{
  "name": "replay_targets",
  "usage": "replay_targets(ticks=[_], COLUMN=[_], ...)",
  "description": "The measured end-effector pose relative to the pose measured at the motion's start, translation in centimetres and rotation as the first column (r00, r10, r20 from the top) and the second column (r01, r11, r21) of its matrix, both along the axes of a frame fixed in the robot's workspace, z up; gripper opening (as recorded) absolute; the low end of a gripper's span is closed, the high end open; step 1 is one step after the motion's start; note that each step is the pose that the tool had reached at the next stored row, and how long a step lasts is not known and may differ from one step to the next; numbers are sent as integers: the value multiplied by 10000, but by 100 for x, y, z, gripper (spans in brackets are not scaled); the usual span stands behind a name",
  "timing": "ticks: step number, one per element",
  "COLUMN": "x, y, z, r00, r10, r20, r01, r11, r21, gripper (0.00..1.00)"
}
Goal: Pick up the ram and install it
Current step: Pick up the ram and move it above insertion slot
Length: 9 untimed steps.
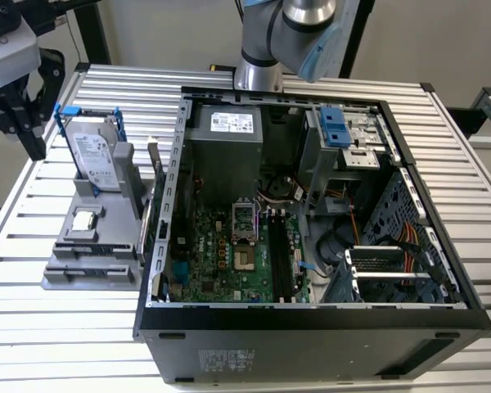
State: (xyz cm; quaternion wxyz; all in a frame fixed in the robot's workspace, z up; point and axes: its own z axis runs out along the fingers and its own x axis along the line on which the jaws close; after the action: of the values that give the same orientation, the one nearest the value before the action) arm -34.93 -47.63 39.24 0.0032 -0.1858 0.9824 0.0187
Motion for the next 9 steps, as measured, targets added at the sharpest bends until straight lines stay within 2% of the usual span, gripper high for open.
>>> replay_targets(ticks=[9], x=[0], y=[0], z=[0], r00=[9967], r10=[806], r20=[-1], r01=[-806], r11=[9967], r21=[-7], gripper=[0])
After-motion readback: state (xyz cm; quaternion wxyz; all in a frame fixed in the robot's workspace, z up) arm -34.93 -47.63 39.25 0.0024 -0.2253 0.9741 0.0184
